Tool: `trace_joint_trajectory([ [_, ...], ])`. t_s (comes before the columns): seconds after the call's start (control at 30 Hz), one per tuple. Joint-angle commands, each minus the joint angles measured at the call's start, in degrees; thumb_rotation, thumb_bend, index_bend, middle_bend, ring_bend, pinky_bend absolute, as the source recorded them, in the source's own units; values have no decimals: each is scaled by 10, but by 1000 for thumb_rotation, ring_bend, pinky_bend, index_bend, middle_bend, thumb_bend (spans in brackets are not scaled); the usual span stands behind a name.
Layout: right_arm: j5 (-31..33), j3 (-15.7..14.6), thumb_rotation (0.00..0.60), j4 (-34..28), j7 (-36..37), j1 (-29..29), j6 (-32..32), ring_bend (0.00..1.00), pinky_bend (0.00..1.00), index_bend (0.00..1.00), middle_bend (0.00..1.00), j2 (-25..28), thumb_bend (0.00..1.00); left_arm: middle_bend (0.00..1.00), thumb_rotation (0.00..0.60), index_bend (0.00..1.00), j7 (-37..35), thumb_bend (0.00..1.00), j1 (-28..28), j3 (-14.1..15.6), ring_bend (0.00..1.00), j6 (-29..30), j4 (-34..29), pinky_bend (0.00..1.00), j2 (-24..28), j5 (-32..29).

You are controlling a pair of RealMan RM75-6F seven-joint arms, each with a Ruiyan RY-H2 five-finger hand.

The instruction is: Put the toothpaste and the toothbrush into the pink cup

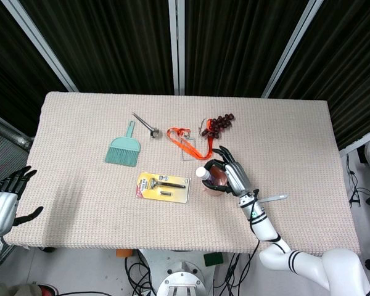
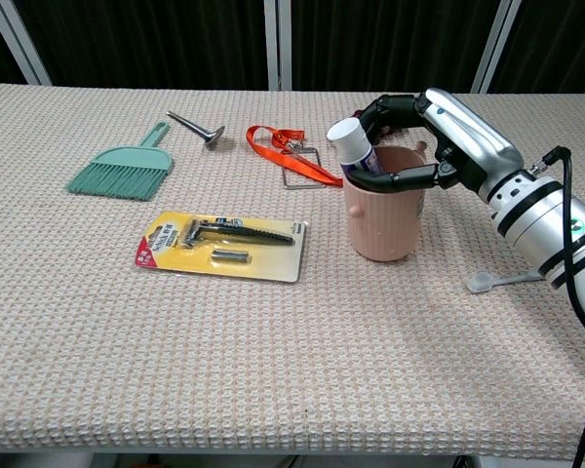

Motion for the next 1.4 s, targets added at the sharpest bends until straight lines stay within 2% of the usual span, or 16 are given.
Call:
trace_joint_trajectory([
  [0.03, -2, -2, 600, -2, 5, -1, -2, 64, 0, 437, 441, 4, 468, 77, 587, 128, 1, 145, 0, 0, 107, 0, -1, 220, 0, 1],
  [0.33, -5, -2, 600, -1, 20, -8, 10, 34, 0, 351, 380, 13, 338, 77, 597, 128, 9, 145, -1, -1, 107, 0, -10, 220, 4, 1],
  [0.77, -6, 13, 600, -47, 30, -20, 39, 1, 0, 263, 312, 61, 332, 77, 595, 129, 20, 144, -5, -1, 108, -5, -23, 220, 7, 2],
  [0.97, -21, 22, 600, -108, 27, -48, 107, 0, 0, 228, 289, 116, 332, 77, 596, 128, 25, 144, -4, -1, 107, -2, -29, 220, 10, 3],
  [1.07, -28, 5, 600, -137, -21, -72, 116, 0, 0, 228, 292, 171, 337, 77, 596, 128, 27, 144, -4, -1, 107, -3, -31, 220, 11, 3],
  [1.13, -37, -34, 600, -179, -101, -83, 71, 15, 0, 235, 316, 248, 352, 77, 593, 128, 29, 145, -4, -1, 108, -4, -32, 220, 12, 3],
  [1.2, -38, -58, 600, -233, -189, -97, 50, 41, 0, 267, 361, 315, 368, 77, 593, 128, 30, 144, -5, -1, 108, -4, -34, 220, 11, 3],
  [1.3, -35, -87, 600, -293, -280, -115, 24, 76, 0, 368, 379, 376, 379, 77, 595, 128, 33, 145, -6, -2, 108, -5, -35, 220, 10, 4],
  [1.4, -18, -109, 600, -340, -318, -117, -24, 81, 0, 408, 364, 411, 387, 77, 594, 128, 35, 145, -7, -1, 108, -6, -36, 220, 7, 6],
])
